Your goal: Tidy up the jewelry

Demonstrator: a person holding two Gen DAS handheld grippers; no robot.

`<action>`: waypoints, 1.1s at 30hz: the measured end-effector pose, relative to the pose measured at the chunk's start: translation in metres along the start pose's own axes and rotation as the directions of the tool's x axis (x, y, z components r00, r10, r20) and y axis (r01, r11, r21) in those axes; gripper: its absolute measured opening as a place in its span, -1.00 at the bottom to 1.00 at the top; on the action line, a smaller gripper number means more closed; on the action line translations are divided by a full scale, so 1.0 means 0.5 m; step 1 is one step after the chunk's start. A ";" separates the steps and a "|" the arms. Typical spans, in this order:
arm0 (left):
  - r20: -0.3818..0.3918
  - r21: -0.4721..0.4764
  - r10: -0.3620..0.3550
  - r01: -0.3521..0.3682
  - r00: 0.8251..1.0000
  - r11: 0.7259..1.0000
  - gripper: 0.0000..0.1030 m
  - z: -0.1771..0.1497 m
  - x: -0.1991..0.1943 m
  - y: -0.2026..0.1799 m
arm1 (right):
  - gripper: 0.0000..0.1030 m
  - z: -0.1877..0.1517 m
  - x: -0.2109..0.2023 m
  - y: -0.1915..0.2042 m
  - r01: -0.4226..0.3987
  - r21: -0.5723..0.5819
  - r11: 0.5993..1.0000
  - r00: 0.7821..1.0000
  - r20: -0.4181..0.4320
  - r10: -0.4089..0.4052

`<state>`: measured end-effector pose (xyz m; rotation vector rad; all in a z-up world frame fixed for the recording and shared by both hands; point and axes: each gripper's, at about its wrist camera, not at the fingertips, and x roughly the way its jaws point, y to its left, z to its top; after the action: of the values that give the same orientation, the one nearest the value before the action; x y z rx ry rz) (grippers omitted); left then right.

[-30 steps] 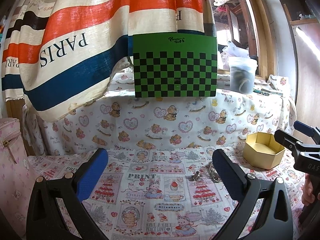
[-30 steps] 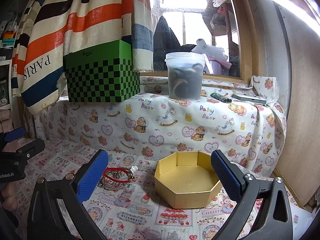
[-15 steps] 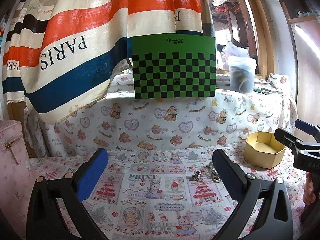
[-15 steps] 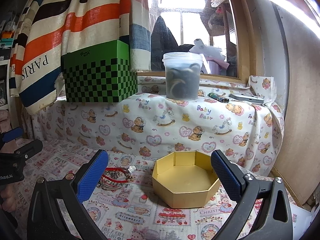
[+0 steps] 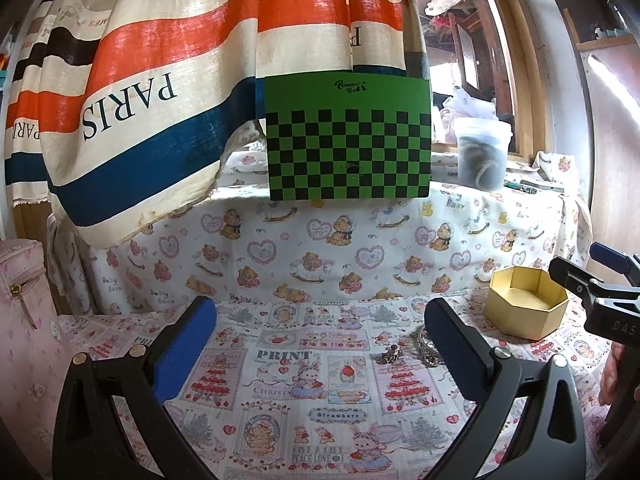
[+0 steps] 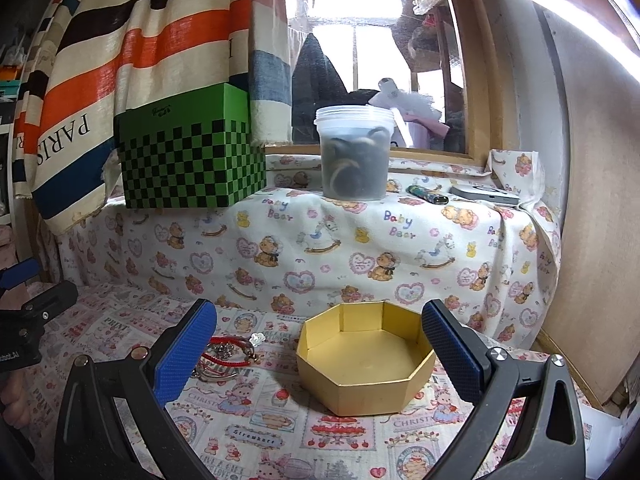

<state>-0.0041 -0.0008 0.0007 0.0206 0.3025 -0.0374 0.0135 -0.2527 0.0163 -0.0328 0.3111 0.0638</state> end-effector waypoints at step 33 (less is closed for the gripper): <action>-0.083 -0.003 0.003 -0.003 0.997 1.000 1.00 -0.004 0.023 0.001 | 1.00 -0.004 -0.001 0.003 0.000 -0.011 1.000 1.000 -0.030 -0.001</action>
<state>0.0063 -0.0005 -0.0048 0.0196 0.3854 -0.0331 0.0122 -0.2514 0.0144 -0.0445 0.3407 0.0643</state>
